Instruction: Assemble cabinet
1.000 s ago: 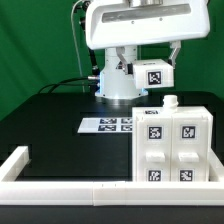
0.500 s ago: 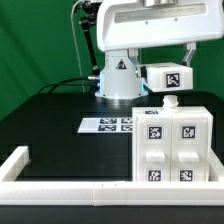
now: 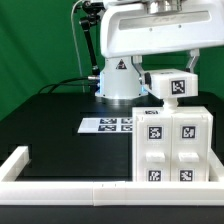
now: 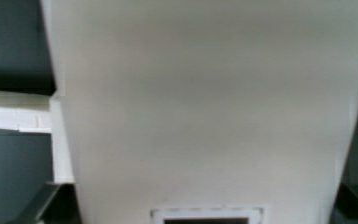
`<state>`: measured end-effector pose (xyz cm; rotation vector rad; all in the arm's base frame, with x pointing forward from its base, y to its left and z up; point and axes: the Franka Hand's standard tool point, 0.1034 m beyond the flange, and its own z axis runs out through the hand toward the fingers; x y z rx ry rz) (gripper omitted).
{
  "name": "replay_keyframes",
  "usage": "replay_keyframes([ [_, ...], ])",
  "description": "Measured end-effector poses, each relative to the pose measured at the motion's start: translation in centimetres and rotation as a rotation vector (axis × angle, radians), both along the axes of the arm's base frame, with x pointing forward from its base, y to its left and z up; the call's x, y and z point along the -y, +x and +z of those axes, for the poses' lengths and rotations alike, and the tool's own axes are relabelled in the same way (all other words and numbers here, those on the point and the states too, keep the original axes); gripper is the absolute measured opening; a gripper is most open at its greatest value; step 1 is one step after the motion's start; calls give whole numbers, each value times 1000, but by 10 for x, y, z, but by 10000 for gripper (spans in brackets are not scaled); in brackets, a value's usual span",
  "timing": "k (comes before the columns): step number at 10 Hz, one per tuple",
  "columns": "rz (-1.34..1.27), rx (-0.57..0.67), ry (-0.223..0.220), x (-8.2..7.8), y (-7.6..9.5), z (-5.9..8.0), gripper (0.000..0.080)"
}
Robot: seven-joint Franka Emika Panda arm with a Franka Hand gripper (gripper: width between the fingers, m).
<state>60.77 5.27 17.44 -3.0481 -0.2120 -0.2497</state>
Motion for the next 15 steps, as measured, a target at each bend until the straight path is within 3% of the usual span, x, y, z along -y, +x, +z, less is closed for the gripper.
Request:
replay_keyframes([
  [4, 19, 16, 0, -1, 10, -2, 560],
  [8, 26, -4, 2, -5, 6, -17, 560],
  [15, 25, 12, 3, -6, 8, -17, 560],
])
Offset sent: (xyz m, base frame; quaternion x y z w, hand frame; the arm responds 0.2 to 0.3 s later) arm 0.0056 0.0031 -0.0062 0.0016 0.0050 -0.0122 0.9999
